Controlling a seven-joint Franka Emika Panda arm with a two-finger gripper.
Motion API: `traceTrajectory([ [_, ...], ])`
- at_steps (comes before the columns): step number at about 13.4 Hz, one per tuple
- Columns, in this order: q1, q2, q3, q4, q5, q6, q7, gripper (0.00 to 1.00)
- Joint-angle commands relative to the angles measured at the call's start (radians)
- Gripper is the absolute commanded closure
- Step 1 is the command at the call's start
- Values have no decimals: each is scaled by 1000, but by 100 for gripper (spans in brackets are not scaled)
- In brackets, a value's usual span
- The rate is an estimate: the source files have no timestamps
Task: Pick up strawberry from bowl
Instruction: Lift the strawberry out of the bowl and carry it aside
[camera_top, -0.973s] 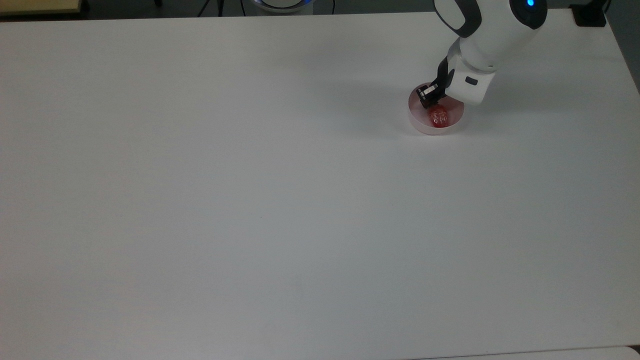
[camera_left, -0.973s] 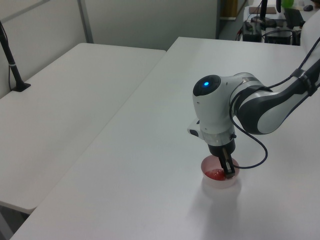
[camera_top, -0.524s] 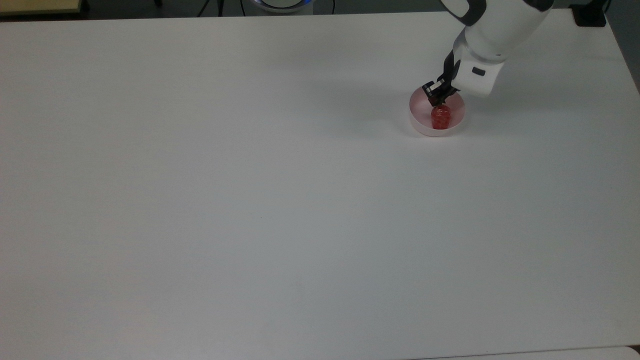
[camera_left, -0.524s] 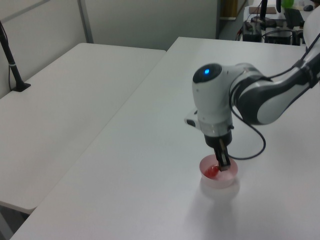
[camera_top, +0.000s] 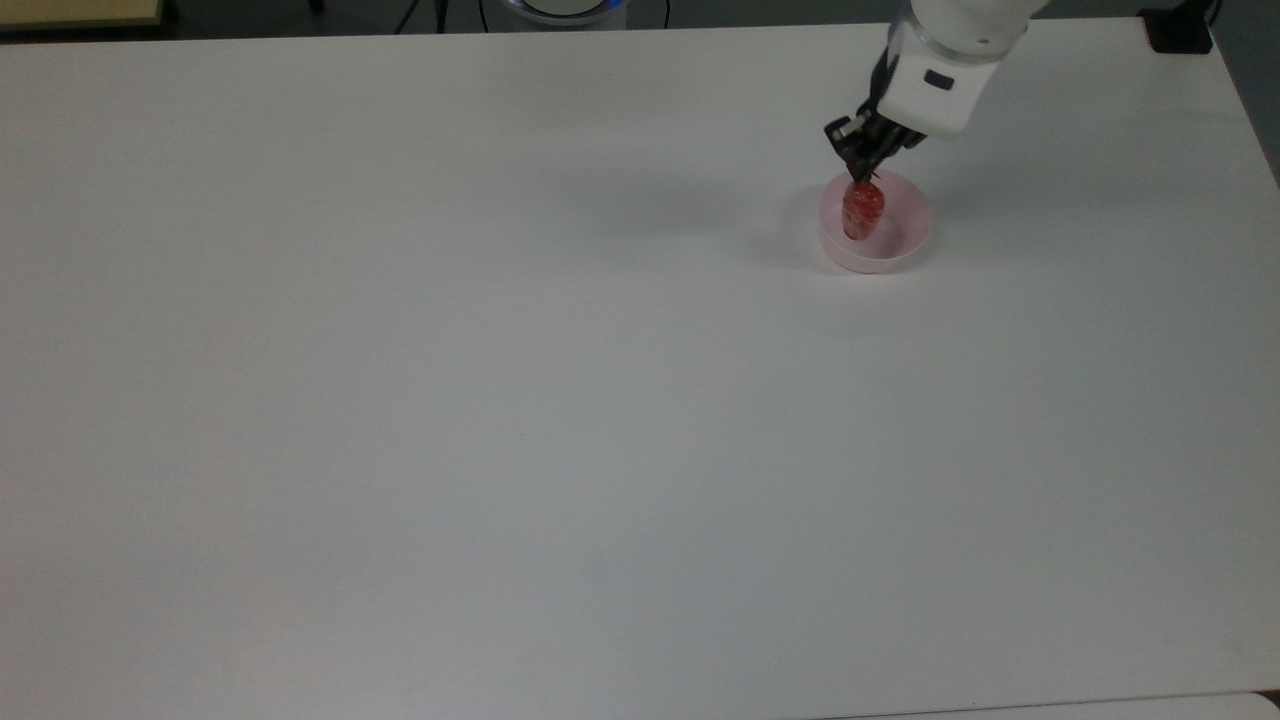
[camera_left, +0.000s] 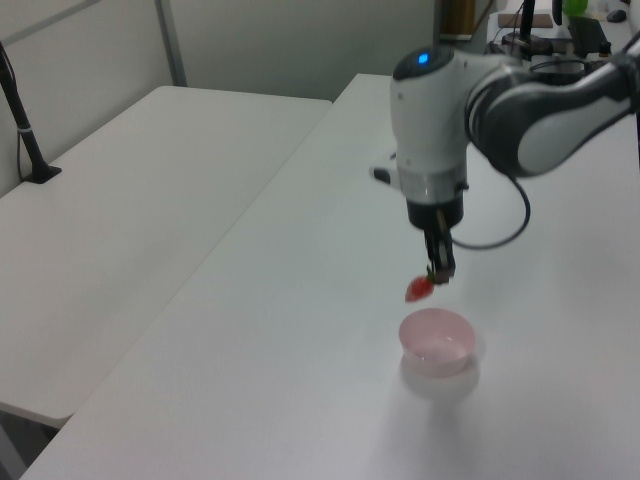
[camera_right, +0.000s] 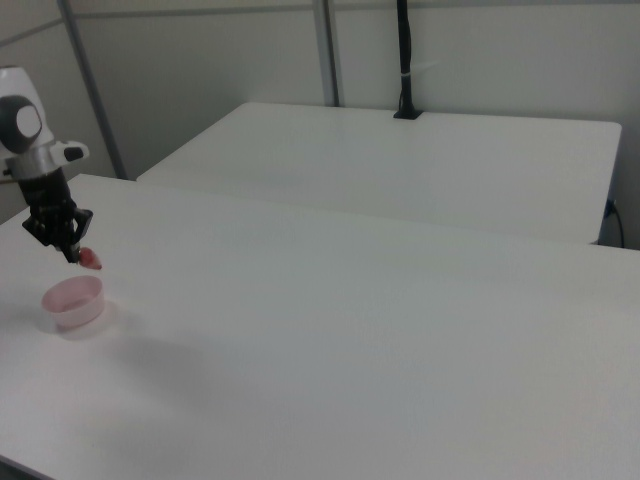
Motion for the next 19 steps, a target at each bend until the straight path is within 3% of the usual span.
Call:
traceTrajectory([
  [1, -94, -116, 10, -29, 25, -111, -79, 96],
  [5, -291, -148, 13, -63, 56, -241, -165, 96],
  [9, -478, -104, 16, -135, 58, -246, -219, 96],
  [11, -513, -49, 14, -131, 56, -230, -236, 96],
  [15, -512, 21, 13, -150, 42, -185, -236, 92],
  [16, -514, 21, 11, -150, 44, -180, -237, 81],
  [17, -515, 21, 11, -149, 44, -180, -237, 56],
  [18, -515, 18, 10, -147, 44, -183, -230, 22],
  [19, -515, 13, 10, -146, 44, -190, -221, 0],
])
